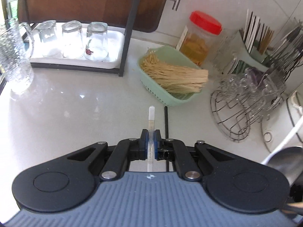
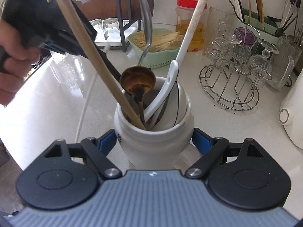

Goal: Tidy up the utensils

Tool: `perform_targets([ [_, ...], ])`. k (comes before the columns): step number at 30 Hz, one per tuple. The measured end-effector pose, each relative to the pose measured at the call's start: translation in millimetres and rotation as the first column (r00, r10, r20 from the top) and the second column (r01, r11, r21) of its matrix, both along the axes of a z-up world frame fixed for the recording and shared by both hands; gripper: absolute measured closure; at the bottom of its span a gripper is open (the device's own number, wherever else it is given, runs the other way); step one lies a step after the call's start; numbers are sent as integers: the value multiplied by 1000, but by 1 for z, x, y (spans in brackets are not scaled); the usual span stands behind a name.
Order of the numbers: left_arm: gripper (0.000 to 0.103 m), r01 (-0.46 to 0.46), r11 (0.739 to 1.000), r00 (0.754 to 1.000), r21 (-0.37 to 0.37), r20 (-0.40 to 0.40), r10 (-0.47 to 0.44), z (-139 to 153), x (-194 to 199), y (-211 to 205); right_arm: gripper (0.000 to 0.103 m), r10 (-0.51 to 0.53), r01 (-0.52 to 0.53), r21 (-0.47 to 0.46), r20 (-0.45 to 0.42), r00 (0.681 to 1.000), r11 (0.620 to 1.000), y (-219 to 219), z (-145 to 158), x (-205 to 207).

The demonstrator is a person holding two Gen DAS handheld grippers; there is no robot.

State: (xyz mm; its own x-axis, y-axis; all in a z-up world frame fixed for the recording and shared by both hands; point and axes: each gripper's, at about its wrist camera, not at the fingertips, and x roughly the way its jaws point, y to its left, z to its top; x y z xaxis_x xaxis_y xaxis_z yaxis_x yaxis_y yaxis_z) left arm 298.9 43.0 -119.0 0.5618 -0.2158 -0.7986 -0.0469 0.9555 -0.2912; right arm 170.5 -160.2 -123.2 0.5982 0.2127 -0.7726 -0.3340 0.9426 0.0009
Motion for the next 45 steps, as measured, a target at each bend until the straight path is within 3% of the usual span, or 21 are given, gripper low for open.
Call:
perform_targets([
  [5, 96, -11, 1000, 1000, -22, 25, 12, 18, -21, 5, 14, 7, -7, -10, -4, 1000, 1000, 1, 0, 1],
  [21, 96, 77, 996, 992, -41, 107, -72, 57, -79, -11, 14, 38, -35, -54, 47, 998, 998, 6, -5, -6],
  [34, 97, 73, 996, 992, -56, 105, -67, 79, -100, -4, 13, 51, -49, -42, 54, 997, 998, 3, -6, -6],
  [45, 97, 88, 995, 986, -52, 150, -80, 104, -110, -10, 13, 52, -50, -36, 63, 997, 998, 3, -7, -7],
])
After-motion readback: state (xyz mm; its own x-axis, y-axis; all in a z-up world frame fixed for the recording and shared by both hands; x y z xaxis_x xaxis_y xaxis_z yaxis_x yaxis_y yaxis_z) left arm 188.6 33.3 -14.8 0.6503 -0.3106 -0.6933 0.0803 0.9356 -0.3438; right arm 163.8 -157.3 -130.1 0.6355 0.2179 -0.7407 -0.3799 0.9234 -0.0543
